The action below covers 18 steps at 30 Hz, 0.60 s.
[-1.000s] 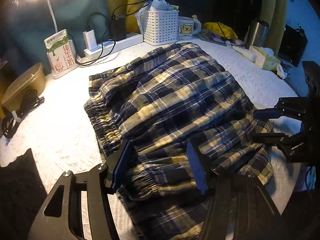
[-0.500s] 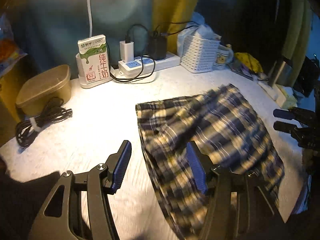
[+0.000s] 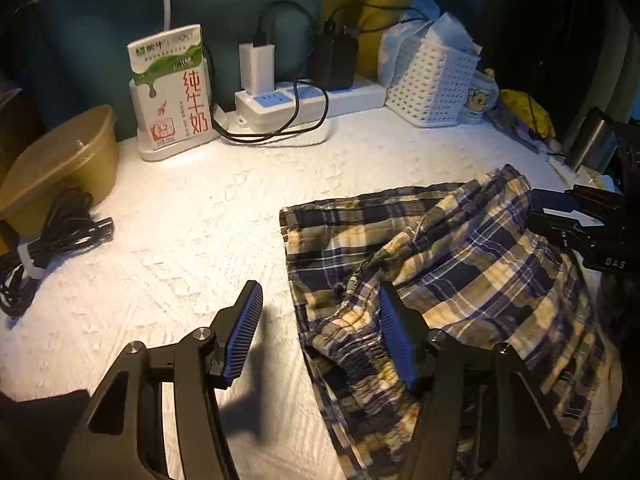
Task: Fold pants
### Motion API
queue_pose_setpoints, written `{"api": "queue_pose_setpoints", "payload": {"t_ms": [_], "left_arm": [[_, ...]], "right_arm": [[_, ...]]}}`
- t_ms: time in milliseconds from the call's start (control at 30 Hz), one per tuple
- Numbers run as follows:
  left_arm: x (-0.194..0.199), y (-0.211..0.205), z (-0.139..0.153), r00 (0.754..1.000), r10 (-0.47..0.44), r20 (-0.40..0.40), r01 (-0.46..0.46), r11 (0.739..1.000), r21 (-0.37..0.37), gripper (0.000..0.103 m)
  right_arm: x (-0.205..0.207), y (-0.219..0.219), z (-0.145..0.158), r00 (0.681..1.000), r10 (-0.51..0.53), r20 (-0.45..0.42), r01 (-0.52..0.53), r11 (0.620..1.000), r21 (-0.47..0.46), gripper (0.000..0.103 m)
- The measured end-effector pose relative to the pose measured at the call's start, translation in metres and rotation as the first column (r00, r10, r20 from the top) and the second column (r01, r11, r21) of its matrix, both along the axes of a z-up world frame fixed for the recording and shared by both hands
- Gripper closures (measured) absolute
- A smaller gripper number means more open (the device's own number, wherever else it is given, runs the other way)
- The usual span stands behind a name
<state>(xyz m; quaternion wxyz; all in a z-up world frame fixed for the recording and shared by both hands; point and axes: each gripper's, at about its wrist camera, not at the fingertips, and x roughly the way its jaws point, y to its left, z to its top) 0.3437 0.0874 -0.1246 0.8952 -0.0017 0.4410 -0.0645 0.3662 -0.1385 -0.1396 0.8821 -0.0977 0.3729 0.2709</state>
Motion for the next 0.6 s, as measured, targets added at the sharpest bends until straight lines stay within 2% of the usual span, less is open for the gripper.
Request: {"api": "queue_pose_setpoints", "payload": {"t_ms": [100, 233, 333, 500, 600], "left_arm": [[0.000, -0.001, -0.003, 1.000, 0.007, 0.021, -0.007, 1.000, 0.024, 0.034], [0.003, 0.006, -0.007, 1.000, 0.017, 0.024, -0.017, 1.000, 0.012, 0.024], [0.005, 0.009, -0.002, 0.999, 0.039, 0.015, -0.039, 0.999, -0.004, 0.024], [-0.003, 0.008, 0.021, 0.996, 0.016, 0.092, -0.011, 0.998, -0.060, 0.024], [-0.002, 0.006, 0.024, 0.995, 0.006, 0.104, -0.001, 0.999, -0.046, 0.024]], "right_arm": [[0.010, 0.003, -0.015, 1.000, -0.026, -0.004, 0.026, 0.998, -0.058, 0.054], [0.014, -0.001, -0.019, 1.000, -0.029, -0.012, 0.028, 0.999, -0.036, 0.054], [0.014, -0.002, -0.017, 0.999, -0.038, -0.009, 0.038, 0.999, -0.035, 0.054], [0.009, -0.016, -0.001, 0.996, -0.084, 0.010, 0.084, 0.996, 0.009, 0.054], [0.006, -0.025, 0.008, 0.994, -0.104, 0.027, 0.103, 0.994, 0.030, 0.051]]}}
